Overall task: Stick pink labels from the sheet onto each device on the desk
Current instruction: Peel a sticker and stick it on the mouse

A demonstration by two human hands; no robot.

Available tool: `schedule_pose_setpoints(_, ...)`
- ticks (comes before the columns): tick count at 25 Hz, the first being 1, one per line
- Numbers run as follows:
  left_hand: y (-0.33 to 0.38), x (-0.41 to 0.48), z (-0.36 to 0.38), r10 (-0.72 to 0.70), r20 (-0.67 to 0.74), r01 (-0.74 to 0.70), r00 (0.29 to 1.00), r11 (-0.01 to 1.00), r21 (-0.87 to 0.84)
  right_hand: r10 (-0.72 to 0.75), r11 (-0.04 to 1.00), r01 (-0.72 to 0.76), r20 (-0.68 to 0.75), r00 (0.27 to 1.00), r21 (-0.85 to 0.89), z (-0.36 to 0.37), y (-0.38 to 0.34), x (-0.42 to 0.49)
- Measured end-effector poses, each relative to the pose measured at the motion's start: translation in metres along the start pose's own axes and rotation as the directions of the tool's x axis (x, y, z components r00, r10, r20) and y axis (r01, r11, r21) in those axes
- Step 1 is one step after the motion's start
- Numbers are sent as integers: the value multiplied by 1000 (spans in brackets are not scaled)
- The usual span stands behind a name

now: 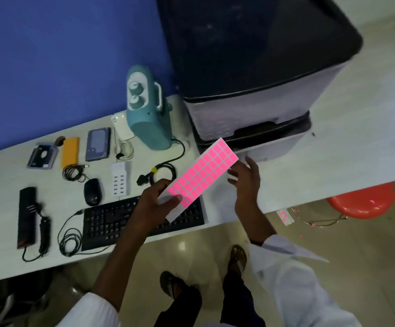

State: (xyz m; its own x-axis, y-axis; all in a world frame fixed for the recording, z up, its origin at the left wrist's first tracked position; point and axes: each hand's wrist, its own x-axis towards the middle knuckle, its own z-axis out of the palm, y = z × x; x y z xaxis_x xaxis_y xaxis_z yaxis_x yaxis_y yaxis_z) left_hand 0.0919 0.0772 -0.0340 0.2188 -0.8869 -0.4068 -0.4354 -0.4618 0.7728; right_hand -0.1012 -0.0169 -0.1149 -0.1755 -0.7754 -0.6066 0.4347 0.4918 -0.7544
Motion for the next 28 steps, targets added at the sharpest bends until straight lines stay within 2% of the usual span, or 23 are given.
schedule_pose_setpoints(4, -32, -9, -15, -161, -87, 134, 983, 957, -258, -2, 1000, 1, 34, 999, 15, 16, 4, 6)
schedule_pose_setpoints(8, -65, -18, -40, -275, -183, 179, 944, 891, -417, 99, 995, -97, 58, 993, -30, 39, 42, -37)
schedule_pose_setpoints(10, -86, -18, -55, -336, -200, 192, 920, 834, -517, 167, 978, -141, 174, 970, -150, 58, 75, -67)
schedule_pose_setpoints(12, -110, -15, -74, -389, -211, 192, 897, 772, -606, 276, 929, -164, 326, 904, -332, 87, 108, -94)
schedule_pose_setpoints(14, -130, -11, -93, -423, -218, 183, 880, 723, -666, 356, 888, -164, 416, 837, -430, 120, 133, -114)
schedule_pose_setpoints(16, -153, -3, -117, -448, -209, 190, 869, 694, -695, 344, 880, -112, 455, 821, -462, 157, 155, -128)
schedule_pose_setpoints(20, -197, 26, -162, -455, -161, 208, 876, 656, -726, 264, 879, -37, 421, 868, -475, 217, 193, -135)
schedule_pose_setpoints(24, -233, 54, -191, -430, -172, 208, 886, 702, -681, 233, 875, -39, 351, 907, -482, 254, 229, -129)
schedule_pose_setpoints(28, -256, 73, -197, -382, -265, 162, 885, 788, -594, 241, 888, -91, 288, 927, -451, 272, 258, -118)
